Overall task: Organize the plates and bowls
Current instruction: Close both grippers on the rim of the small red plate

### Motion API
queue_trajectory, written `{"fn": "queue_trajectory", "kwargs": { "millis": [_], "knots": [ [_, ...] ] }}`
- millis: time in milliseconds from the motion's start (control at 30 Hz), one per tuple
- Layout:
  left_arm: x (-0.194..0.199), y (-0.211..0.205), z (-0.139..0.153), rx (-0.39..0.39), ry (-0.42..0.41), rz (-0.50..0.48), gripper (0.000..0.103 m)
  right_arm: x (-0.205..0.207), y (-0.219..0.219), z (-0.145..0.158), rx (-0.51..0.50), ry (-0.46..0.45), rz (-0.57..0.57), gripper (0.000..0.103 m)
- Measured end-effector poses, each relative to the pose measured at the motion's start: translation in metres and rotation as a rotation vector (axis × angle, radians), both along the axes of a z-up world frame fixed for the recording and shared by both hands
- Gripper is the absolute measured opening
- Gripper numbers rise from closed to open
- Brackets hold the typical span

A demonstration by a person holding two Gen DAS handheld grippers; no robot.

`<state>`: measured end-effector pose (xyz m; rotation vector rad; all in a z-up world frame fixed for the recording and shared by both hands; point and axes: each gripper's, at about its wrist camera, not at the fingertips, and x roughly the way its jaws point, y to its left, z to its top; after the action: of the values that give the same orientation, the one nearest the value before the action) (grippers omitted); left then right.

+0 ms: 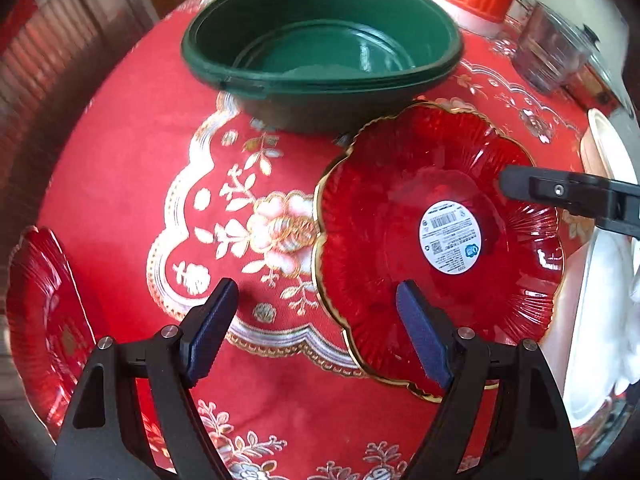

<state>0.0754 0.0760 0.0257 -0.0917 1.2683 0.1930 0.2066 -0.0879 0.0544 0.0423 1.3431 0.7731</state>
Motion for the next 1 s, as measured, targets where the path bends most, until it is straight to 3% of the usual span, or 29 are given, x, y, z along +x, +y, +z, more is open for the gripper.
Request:
{"fn": "queue_trajectory", "kwargs": {
  "millis": [100,167,200,233,300,433,667,1000],
  "knots": [
    [0.004,-0.010,-0.002,-0.038,0.001,-0.021,0.082,-0.003,0.004,-0.003,0.007,0.008,0.001,0.041],
    [0.004,-0.013,0.001,-0.042,-0.021,-0.028,0.071,-0.006,0.009,-0.002,-0.020,-0.017,0.012,0.037],
    [0.003,-0.014,0.002,-0.045,-0.031,-0.033,0.053,-0.008,0.011,-0.002,-0.033,-0.025,0.018,0.036],
    [0.003,-0.014,0.005,-0.043,-0.038,-0.030,0.046,-0.011,0.013,-0.001,-0.036,-0.024,0.022,0.033],
    [0.003,-0.012,0.005,-0.046,-0.039,-0.020,0.045,-0.016,0.018,-0.001,-0.050,-0.025,0.032,0.029],
    [-0.002,0.005,0.007,-0.077,-0.033,0.013,0.033,-0.026,0.021,0.003,-0.033,-0.034,0.026,0.029],
    [-0.013,0.025,0.012,-0.061,-0.033,0.033,0.031,-0.050,0.036,0.009,-0.015,-0.057,0.036,0.032],
    [-0.040,0.049,0.044,-0.117,-0.059,0.079,0.031,-0.067,0.061,0.037,-0.006,-0.089,0.049,0.032]
  ]
}}
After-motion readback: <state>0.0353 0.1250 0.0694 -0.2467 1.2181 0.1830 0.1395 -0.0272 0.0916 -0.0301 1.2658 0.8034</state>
